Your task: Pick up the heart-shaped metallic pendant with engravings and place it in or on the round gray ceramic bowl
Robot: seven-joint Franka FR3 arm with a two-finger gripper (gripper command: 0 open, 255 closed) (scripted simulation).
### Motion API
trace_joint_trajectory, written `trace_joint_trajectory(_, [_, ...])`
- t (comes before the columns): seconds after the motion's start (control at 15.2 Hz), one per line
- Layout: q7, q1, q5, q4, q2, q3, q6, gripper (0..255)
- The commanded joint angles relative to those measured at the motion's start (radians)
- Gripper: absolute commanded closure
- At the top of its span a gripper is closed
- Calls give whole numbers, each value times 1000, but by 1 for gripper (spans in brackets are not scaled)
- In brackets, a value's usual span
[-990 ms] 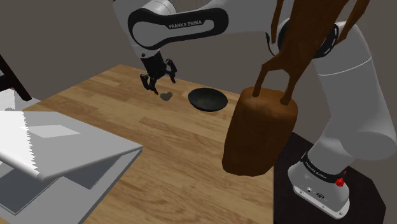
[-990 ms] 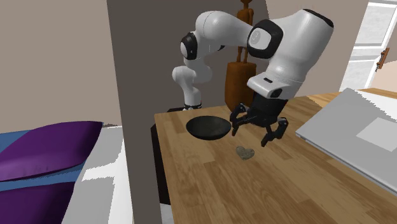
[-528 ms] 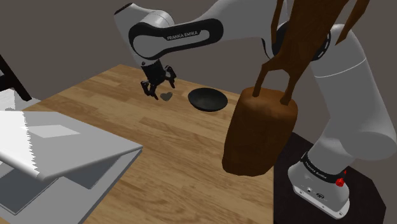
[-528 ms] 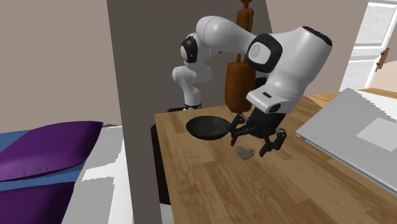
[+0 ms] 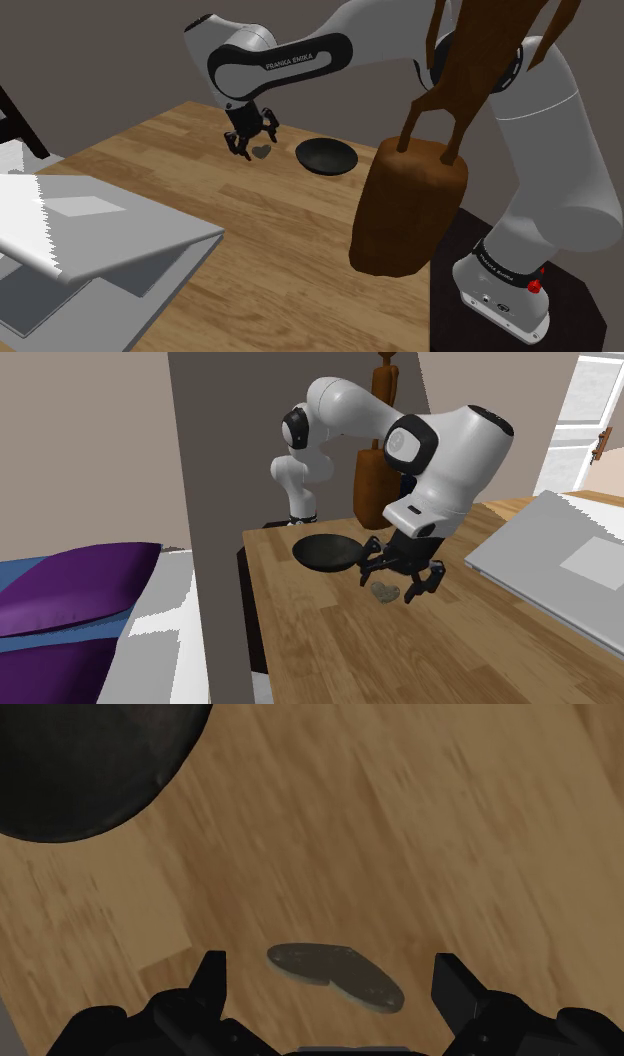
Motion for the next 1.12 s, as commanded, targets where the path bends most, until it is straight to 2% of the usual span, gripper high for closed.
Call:
trace_joint_trajectory(0.0, [0, 0, 0, 0, 0, 0, 0, 0])
trace_joint_trajectory(0.07, [0, 0, 0, 0, 0, 0, 0, 255])
trace_joint_trajectory(0.66, [0, 0, 0, 0, 0, 0, 0, 255])
trace_joint_trajectory(1.06, [-20, 11, 5, 65, -10, 2, -70, 255])
